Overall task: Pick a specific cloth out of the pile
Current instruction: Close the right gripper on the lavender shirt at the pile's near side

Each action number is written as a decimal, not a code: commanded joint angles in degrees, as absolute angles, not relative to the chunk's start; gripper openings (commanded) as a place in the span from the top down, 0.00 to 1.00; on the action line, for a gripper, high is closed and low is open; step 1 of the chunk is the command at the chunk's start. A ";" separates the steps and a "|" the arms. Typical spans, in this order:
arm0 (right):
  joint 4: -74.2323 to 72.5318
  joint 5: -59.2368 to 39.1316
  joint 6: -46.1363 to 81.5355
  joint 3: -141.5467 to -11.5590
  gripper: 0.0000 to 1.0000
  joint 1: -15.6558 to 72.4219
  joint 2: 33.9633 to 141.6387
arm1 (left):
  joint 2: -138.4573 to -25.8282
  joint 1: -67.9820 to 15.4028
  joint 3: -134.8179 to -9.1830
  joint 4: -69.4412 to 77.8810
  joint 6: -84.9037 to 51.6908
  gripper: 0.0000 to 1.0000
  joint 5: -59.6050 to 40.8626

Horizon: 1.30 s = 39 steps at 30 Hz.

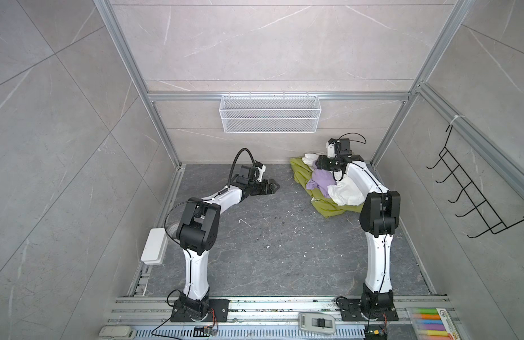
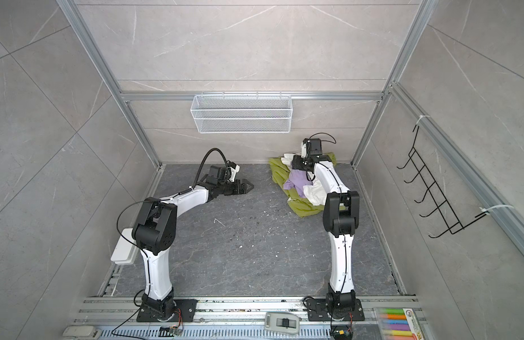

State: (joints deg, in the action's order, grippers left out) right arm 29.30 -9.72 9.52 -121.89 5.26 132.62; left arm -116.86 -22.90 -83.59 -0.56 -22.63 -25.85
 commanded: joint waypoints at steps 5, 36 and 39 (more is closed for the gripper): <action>35.29 -10.37 10.36 -128.57 0.55 5.71 137.03 | -117.07 -22.85 -85.12 1.49 -23.47 0.09 -27.41; 35.30 -10.02 11.01 -129.30 0.85 5.81 136.64 | -114.86 -22.87 -83.49 1.31 -22.76 0.09 -27.24; 35.99 -9.32 10.58 -130.64 0.75 5.84 137.79 | -114.73 -22.85 -83.49 1.40 -22.76 0.08 -27.33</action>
State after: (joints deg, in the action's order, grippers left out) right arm 34.30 -9.85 10.81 -127.94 5.45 135.90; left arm -116.88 -22.90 -83.35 0.23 -22.79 -25.89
